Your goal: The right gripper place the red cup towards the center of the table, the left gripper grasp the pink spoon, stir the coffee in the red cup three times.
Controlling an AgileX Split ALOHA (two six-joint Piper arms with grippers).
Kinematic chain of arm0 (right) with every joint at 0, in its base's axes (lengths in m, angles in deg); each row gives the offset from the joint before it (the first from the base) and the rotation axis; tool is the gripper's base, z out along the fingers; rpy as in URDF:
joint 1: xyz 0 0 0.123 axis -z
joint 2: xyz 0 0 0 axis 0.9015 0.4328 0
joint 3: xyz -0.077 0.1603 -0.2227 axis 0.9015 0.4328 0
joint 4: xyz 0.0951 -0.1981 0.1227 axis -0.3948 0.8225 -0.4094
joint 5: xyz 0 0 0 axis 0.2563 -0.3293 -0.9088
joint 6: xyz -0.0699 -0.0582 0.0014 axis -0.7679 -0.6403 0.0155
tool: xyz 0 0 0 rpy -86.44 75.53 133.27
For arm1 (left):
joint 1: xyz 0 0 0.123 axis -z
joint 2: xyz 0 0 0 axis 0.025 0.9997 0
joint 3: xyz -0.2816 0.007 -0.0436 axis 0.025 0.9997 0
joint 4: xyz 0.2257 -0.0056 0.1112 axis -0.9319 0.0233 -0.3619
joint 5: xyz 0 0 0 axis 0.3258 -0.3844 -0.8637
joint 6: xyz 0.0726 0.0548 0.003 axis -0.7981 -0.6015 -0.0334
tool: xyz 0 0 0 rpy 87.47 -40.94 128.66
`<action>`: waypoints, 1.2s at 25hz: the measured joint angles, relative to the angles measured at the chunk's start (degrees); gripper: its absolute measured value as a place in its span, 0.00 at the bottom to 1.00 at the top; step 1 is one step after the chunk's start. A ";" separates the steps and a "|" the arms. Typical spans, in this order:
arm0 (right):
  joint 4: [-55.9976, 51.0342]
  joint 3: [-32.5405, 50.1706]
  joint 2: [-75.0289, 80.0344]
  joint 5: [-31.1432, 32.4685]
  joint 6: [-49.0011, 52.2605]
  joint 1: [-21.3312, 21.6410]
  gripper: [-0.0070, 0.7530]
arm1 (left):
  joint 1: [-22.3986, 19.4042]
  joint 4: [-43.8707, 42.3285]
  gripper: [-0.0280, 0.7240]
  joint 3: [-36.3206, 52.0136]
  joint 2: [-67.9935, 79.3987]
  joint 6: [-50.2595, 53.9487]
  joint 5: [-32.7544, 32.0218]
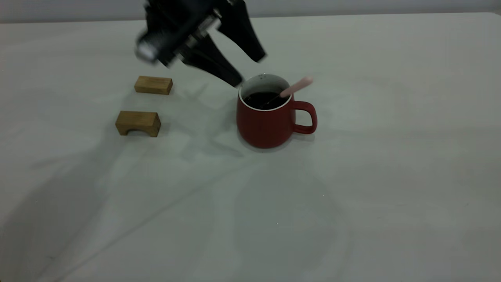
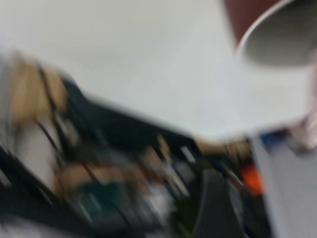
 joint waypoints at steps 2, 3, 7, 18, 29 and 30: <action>0.00 0.00 0.00 0.00 0.00 0.00 0.78 | 0.00 -9.50 0.78 -4.06 -1.20 0.18 0.00; 0.00 0.00 0.00 0.00 0.00 0.00 0.78 | 0.00 -13.82 0.78 -6.04 -1.97 -0.44 0.00; 0.00 0.00 0.00 0.00 0.00 0.00 0.78 | 0.00 -31.27 0.77 -10.90 -7.19 -14.59 0.00; 0.00 0.00 0.00 0.00 0.00 0.00 0.78 | -0.08 -42.33 0.77 2.31 -28.41 -45.74 0.00; 0.00 0.00 0.00 0.00 0.00 0.00 0.78 | -0.12 -46.59 0.77 37.41 -68.41 -43.26 0.00; 0.00 0.00 0.00 0.00 0.00 0.00 0.78 | -0.44 -46.59 0.77 40.66 -72.95 -43.26 0.00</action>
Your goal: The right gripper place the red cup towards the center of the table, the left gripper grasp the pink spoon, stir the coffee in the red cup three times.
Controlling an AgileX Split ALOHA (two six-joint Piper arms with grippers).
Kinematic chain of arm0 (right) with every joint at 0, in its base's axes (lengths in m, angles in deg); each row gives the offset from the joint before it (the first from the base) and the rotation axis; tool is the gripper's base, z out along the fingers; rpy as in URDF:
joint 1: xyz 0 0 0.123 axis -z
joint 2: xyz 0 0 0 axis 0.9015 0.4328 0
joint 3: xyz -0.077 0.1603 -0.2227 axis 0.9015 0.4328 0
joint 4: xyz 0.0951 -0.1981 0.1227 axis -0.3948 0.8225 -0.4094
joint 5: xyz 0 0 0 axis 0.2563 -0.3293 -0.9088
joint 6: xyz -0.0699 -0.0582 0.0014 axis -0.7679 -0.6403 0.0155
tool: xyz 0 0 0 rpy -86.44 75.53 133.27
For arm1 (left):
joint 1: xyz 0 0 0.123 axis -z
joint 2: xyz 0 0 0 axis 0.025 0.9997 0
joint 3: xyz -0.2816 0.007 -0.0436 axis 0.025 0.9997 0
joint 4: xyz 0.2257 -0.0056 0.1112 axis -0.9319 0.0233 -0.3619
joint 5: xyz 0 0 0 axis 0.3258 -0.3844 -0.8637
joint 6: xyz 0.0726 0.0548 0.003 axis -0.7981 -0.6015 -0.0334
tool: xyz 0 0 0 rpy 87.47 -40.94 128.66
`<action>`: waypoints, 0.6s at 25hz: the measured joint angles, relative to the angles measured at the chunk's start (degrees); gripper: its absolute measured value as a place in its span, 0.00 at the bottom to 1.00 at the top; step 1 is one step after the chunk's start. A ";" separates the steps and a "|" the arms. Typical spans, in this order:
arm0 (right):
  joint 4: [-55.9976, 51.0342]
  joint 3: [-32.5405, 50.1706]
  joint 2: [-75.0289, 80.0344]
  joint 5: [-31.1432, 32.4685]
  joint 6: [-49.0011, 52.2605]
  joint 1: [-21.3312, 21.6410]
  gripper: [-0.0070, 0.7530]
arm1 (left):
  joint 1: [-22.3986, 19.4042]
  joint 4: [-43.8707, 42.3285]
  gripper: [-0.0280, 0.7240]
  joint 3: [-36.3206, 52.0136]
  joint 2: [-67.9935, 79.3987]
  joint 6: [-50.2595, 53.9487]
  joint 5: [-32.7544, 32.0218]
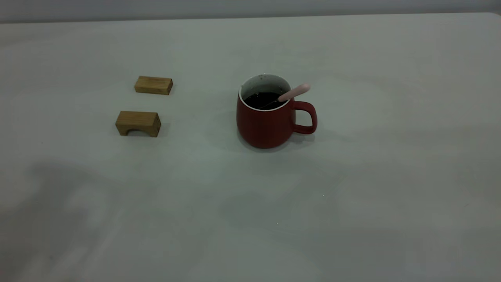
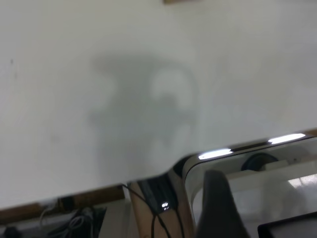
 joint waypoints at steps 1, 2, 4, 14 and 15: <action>0.00 0.00 0.00 0.00 0.00 0.00 0.78 | -0.61 0.16 0.77 3.13 -4.61 0.00 0.00; 0.00 0.00 0.00 0.00 0.00 0.00 0.78 | -1.82 0.50 0.77 6.13 -9.17 0.00 0.00; 0.00 0.00 0.00 0.00 0.00 0.00 0.78 | -5.37 0.50 0.77 11.23 -17.48 -0.20 0.00; 0.00 0.00 0.00 0.00 0.00 0.00 0.78 | -15.24 0.88 0.77 30.66 -54.02 -7.43 1.73; 0.00 0.00 0.00 0.00 0.00 0.00 0.78 | -15.24 0.94 0.77 31.75 -55.76 -7.50 2.96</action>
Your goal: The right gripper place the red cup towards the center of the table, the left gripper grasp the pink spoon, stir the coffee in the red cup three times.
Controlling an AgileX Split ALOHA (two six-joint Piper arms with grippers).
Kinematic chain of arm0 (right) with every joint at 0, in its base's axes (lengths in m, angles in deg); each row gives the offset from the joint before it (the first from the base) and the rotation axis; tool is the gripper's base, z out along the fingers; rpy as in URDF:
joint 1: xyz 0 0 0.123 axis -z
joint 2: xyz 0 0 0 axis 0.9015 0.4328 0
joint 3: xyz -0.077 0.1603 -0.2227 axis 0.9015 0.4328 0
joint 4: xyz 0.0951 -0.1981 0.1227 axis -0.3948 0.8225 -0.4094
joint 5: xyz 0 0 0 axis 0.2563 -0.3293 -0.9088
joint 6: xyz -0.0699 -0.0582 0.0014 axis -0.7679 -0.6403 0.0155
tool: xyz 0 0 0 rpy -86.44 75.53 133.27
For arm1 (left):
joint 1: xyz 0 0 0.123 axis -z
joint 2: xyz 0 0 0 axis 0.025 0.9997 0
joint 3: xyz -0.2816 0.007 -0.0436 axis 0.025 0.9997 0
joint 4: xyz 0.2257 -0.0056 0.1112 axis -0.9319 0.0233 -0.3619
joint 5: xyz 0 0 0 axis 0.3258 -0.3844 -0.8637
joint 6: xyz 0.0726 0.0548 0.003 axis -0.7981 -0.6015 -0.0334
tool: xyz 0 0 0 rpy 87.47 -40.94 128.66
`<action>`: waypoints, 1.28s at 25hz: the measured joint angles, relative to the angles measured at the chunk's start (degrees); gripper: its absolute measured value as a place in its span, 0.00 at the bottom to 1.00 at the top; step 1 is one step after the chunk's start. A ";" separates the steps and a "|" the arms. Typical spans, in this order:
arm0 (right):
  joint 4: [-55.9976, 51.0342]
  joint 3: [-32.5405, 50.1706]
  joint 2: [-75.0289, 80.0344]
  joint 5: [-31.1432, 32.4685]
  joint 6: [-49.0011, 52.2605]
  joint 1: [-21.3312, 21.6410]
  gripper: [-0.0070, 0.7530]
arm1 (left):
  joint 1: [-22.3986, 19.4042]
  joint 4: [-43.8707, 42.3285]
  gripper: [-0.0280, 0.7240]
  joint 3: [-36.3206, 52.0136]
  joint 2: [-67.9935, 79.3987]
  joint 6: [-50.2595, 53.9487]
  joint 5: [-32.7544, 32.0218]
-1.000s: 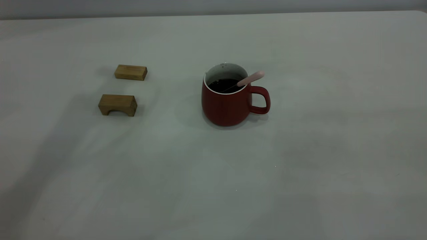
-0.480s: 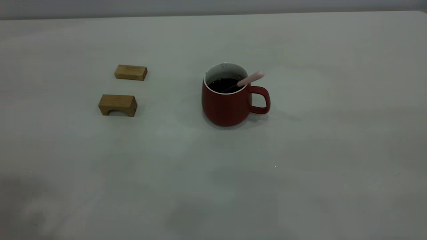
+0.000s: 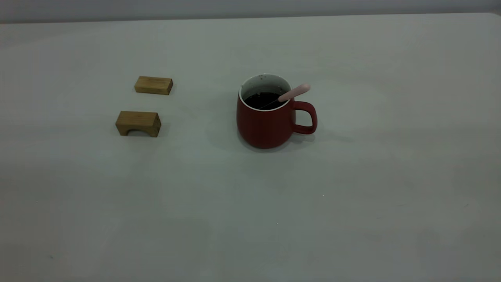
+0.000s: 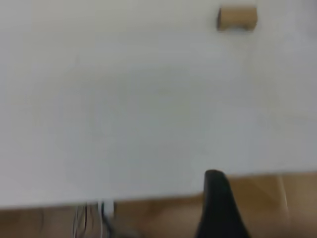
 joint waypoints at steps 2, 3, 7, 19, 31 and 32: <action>0.00 0.00 0.00 0.00 0.00 0.00 0.78 | 0.00 0.19 0.77 1.17 -2.98 0.00 1.18; 0.00 0.00 0.00 0.00 0.00 0.00 0.78 | 0.00 0.18 0.77 1.25 -3.77 0.05 1.10; 0.00 0.00 0.00 0.00 0.00 0.00 0.78 | 0.00 0.18 0.77 2.26 -6.28 0.74 0.40; 0.00 0.00 0.00 0.00 0.00 0.00 0.78 | 0.00 0.06 0.77 2.79 -11.42 1.13 -0.66; 0.00 0.00 0.00 0.00 0.00 0.00 0.78 | 0.00 0.06 0.77 2.79 -11.42 1.20 -0.66; 0.00 0.00 0.00 0.00 0.00 0.00 0.78 | 0.00 0.06 0.77 2.79 -11.42 1.20 -0.66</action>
